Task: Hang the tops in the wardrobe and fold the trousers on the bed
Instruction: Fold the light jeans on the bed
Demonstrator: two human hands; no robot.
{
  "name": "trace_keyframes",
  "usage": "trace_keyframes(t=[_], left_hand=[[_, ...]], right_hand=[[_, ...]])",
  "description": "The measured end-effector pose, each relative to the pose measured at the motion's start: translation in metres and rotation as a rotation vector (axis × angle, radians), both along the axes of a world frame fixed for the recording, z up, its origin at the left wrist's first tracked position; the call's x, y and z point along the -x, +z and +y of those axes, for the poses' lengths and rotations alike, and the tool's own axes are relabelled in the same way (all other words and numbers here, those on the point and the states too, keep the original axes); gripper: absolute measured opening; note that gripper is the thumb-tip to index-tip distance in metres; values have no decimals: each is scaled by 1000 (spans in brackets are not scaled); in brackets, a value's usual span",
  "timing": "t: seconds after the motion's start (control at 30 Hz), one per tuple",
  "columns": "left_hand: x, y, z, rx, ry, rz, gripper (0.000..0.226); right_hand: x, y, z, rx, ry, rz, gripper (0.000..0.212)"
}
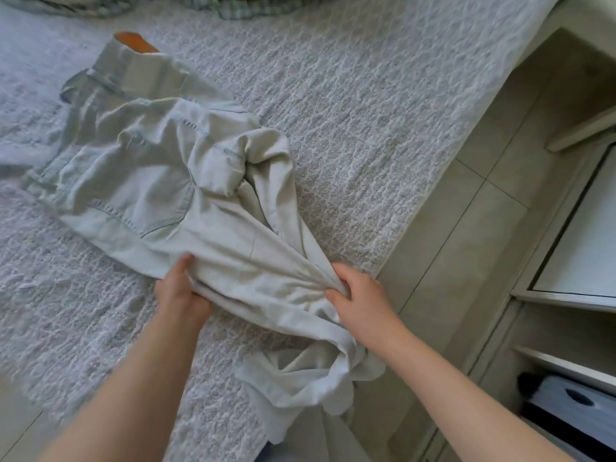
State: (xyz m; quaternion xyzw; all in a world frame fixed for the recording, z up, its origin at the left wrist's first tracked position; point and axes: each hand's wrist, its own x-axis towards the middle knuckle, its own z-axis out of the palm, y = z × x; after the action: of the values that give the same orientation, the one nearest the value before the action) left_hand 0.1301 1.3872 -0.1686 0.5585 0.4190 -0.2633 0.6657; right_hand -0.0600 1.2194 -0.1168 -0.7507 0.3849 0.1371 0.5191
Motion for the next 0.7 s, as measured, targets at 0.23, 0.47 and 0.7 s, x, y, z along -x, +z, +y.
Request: trace_keyframes(t=[0.23, 0.47, 0.7], left_hand=[[-28, 47, -3, -338, -34, -326, 59], [-31, 142, -49, -313, -326, -671, 41], [-16, 238, -119, -212, -605, -858, 54]], right_hand=[[29, 19, -14, -27, -78, 11, 14], [30, 59, -23, -40, -134, 33, 22], [23, 115, -46, -112, -104, 77, 13]])
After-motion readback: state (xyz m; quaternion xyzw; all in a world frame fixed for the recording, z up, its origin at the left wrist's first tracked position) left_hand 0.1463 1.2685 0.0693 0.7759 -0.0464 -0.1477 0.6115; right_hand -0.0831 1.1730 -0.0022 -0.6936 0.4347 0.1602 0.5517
